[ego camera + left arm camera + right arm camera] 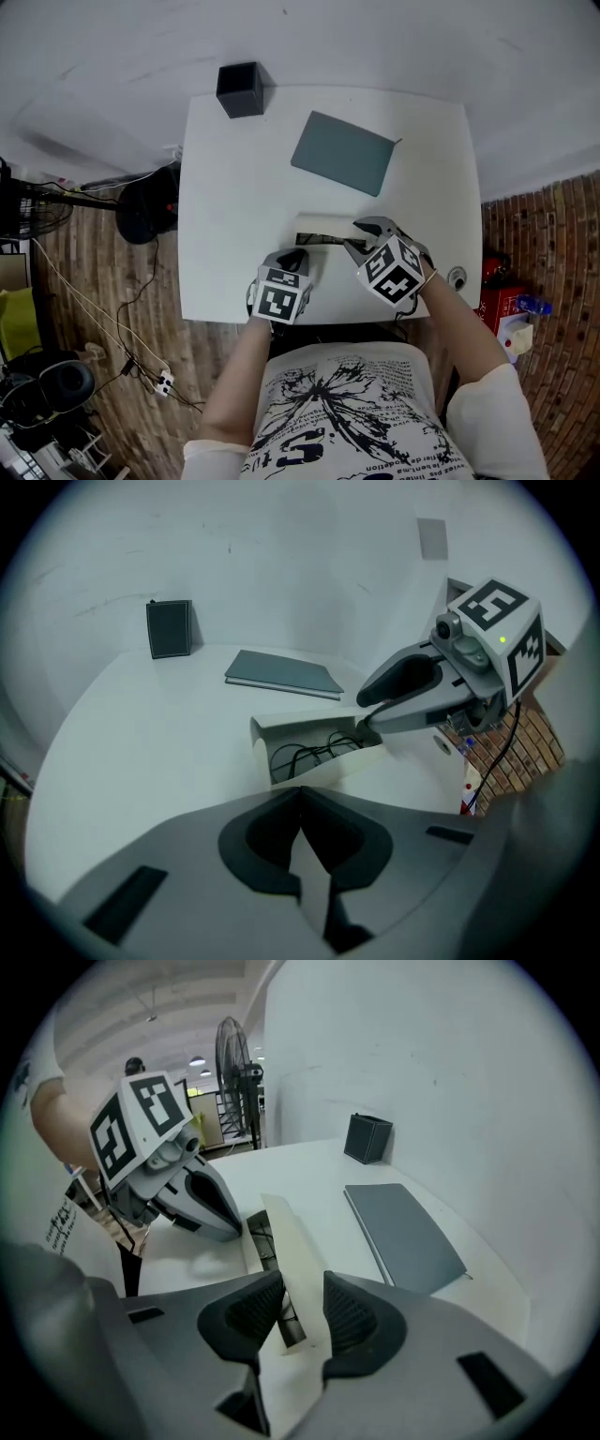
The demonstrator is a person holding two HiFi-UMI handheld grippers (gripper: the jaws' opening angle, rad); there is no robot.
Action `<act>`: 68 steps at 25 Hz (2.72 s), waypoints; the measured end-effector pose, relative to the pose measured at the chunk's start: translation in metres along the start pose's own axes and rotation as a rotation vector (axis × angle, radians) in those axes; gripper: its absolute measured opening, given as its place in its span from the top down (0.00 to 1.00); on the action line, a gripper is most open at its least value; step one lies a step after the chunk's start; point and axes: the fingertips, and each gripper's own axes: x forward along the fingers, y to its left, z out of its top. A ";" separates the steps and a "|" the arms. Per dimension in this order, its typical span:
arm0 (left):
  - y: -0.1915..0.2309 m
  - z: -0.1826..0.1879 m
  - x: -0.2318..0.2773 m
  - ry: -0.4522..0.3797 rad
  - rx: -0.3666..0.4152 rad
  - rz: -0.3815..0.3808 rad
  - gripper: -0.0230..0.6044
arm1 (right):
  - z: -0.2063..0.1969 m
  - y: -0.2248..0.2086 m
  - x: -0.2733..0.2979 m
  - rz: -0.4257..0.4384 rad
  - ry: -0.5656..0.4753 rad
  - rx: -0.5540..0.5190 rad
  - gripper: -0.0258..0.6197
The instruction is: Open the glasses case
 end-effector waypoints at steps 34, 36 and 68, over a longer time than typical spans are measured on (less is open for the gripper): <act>0.004 0.005 0.003 -0.008 -0.068 0.011 0.94 | 0.016 -0.071 0.034 -0.093 -0.075 -0.042 0.75; 0.004 0.005 0.004 -0.009 -0.064 0.011 0.94 | 0.016 -0.072 0.034 -0.097 -0.075 -0.030 0.74; -0.063 0.110 -0.207 -0.522 0.400 -0.041 0.94 | 0.062 0.010 -0.188 -0.477 -0.576 0.346 0.94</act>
